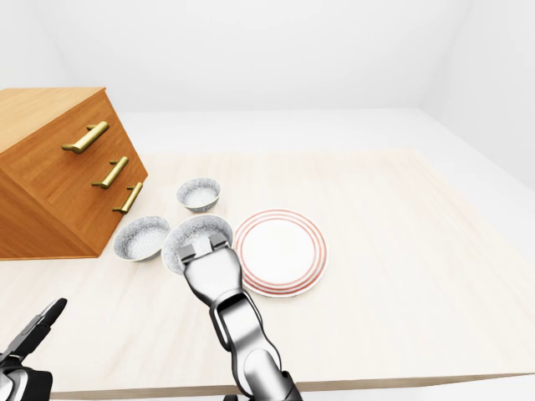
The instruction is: Put the bowl at the front on the plate.
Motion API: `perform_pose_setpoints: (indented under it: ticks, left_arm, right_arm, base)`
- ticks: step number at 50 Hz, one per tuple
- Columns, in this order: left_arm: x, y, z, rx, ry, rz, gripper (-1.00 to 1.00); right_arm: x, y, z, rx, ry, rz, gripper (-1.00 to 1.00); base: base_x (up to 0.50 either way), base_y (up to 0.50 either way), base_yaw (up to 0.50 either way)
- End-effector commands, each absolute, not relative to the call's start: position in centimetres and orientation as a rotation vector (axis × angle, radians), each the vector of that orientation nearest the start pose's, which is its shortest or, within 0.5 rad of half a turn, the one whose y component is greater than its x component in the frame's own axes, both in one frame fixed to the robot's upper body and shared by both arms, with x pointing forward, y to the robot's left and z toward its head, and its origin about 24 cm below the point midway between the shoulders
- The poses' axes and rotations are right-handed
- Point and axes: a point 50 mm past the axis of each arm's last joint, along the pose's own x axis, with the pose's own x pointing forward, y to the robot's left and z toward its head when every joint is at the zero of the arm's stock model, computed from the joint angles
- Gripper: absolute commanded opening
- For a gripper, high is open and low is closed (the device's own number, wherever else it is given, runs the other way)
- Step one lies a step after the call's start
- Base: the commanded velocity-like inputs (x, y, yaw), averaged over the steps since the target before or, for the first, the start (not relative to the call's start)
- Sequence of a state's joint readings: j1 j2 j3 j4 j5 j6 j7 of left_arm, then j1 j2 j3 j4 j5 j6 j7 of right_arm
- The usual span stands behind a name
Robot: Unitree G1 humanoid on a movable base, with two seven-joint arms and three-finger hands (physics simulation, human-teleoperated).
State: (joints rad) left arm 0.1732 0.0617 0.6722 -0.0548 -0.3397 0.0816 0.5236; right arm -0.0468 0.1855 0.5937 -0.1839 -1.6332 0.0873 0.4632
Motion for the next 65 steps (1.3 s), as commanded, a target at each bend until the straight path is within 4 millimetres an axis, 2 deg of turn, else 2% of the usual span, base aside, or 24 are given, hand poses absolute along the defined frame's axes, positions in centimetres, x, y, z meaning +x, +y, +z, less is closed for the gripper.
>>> perform_pose_setpoints:
  ticks: [1,4,11,15,36,40,55,65]
  left_arm:
    - [13.6,33.6,2.4,-0.209,0.106,1.225,1.0]
    - [13.5,33.6,2.6,-0.207,0.102,1.226,1.0]
    - [13.6,33.6,2.3,-0.205,0.108,1.227,1.0]
    - [13.4,33.6,2.6,-0.204,0.099,1.228,1.0]
    - [13.4,33.6,2.6,-0.203,0.098,1.23,1.0]
    - [13.4,33.6,2.7,-0.205,0.095,1.233,1.0]
    - [13.4,33.6,2.5,-0.206,0.102,1.234,1.0]
    - [13.1,33.7,3.5,-0.199,0.059,1.24,1.0]
  right_arm:
    - [21.5,-0.2,9.8,-1.528,-0.297,0.416,-1.0]
    - [20.7,-0.5,9.4,-1.547,-0.282,0.41,-1.0]
    - [18.5,-0.9,10.5,-1.423,-0.462,0.309,-1.0]
    - [19.6,0.4,9.8,-1.431,-0.484,0.336,-1.0]
    - [19.7,0.3,9.8,-1.43,-0.474,0.328,-1.0]
    - [20.2,-0.8,9.5,-1.389,-0.443,0.289,-1.0]
    - [21.0,-3.7,11.1,-1.397,-0.381,0.204,-1.0]
    - [21.5,-5.6,11.2,-1.409,-0.296,0.181,-1.0]
  base:
    - [0.0,0.0,0.0]
    - [0.0,0.0,0.0]
    - [0.0,0.0,0.0]
    - [0.0,0.0,0.0]
    - [0.0,0.0,0.0]
    - [0.0,0.0,0.0]
    - [0.0,0.0,0.0]
    - [0.0,0.0,0.0]
